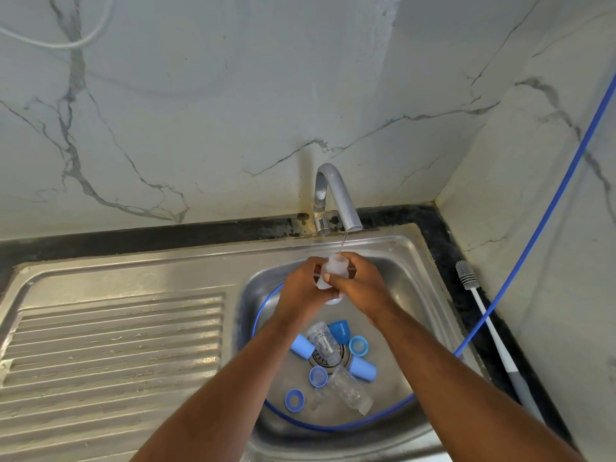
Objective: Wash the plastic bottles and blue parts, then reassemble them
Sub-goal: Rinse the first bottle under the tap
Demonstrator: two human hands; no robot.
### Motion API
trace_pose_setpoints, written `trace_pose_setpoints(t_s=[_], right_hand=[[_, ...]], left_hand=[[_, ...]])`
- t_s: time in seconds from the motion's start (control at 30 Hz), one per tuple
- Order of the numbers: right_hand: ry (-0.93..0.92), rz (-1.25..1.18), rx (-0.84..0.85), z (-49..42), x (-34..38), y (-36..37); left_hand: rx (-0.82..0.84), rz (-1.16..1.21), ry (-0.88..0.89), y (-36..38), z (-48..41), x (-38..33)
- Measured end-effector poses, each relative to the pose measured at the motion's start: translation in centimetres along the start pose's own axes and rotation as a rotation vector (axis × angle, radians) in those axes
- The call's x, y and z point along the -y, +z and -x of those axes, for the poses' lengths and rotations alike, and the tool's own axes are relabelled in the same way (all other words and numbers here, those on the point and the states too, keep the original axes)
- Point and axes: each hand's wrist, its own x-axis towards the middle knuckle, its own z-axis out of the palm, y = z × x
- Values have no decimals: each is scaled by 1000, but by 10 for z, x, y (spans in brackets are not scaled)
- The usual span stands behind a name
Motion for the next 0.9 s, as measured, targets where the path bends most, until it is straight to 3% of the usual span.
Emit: trace_pose_setpoints(t_s=[0.2, 0.37, 0.43, 0.57, 0.67, 0.8, 0.9], right_hand=[[-33, 9, 63, 6, 6, 3], [-146, 113, -121, 5, 23, 1], [-202, 122, -201, 5, 25, 1], [-88, 282, -93, 6, 10, 9], [-163, 223, -241, 8, 14, 7], [-105, 301, -80, 10, 13, 12], [-159, 239, -184, 10, 16, 10]], left_hand=[[-7, 76, -16, -2, 3, 11], [92, 140, -62, -6, -4, 30], [50, 172, -117, -9, -8, 38], [-55, 207, -195, -14, -13, 38], [-83, 249, -174, -15, -17, 35], [-106, 216, -158, -16, -19, 29], [-117, 224, -147, -17, -23, 30]])
